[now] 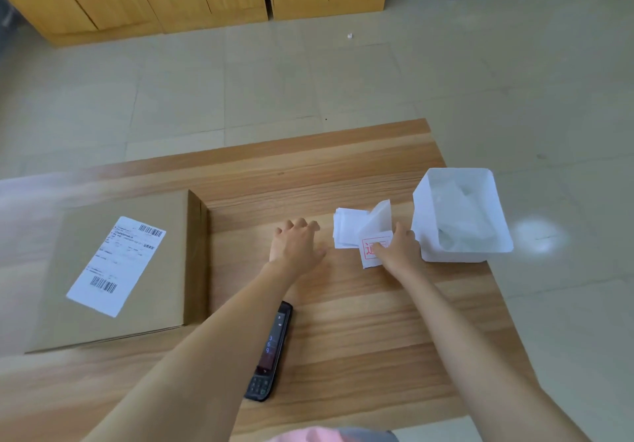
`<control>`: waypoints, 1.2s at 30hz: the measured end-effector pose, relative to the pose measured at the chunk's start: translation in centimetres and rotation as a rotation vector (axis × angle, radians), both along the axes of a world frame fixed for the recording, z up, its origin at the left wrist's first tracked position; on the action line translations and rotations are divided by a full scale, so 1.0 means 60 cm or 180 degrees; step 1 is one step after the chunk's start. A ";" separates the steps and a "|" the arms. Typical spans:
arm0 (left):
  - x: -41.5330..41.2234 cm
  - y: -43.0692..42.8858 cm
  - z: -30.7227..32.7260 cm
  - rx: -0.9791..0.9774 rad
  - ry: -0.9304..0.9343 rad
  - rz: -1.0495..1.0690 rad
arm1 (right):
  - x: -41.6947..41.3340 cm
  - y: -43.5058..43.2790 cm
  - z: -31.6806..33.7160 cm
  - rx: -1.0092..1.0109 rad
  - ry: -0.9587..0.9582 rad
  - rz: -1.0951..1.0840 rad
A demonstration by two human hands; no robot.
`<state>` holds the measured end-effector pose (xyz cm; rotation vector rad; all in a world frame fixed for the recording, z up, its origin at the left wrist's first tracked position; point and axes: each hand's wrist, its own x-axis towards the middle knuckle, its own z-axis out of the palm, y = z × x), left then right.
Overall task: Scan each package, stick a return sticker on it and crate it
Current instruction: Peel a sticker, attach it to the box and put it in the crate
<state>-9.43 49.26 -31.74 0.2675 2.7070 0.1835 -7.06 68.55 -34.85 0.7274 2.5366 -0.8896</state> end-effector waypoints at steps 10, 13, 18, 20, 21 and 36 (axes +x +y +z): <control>0.006 0.023 -0.032 0.0059 -0.0245 0.0174 | -0.011 -0.010 -0.032 0.0506 0.0028 0.0033; 0.006 0.015 -0.036 0.0057 -0.0317 0.0191 | -0.011 -0.010 -0.039 0.0565 0.0092 0.0017; 0.009 0.003 -0.034 0.0139 -0.0333 0.0274 | 0.002 -0.008 -0.041 0.0371 0.0384 -0.0111; 0.007 0.001 -0.030 0.0206 -0.0298 0.0346 | 0.008 -0.005 -0.038 0.0252 0.0407 -0.0189; 0.006 0.002 -0.026 0.0235 -0.0276 0.0369 | 0.011 -0.003 -0.035 0.0223 0.0392 -0.0210; 0.021 0.011 0.097 0.1667 0.0536 -0.0016 | 0.026 -0.084 0.126 -0.1714 0.1081 -0.0967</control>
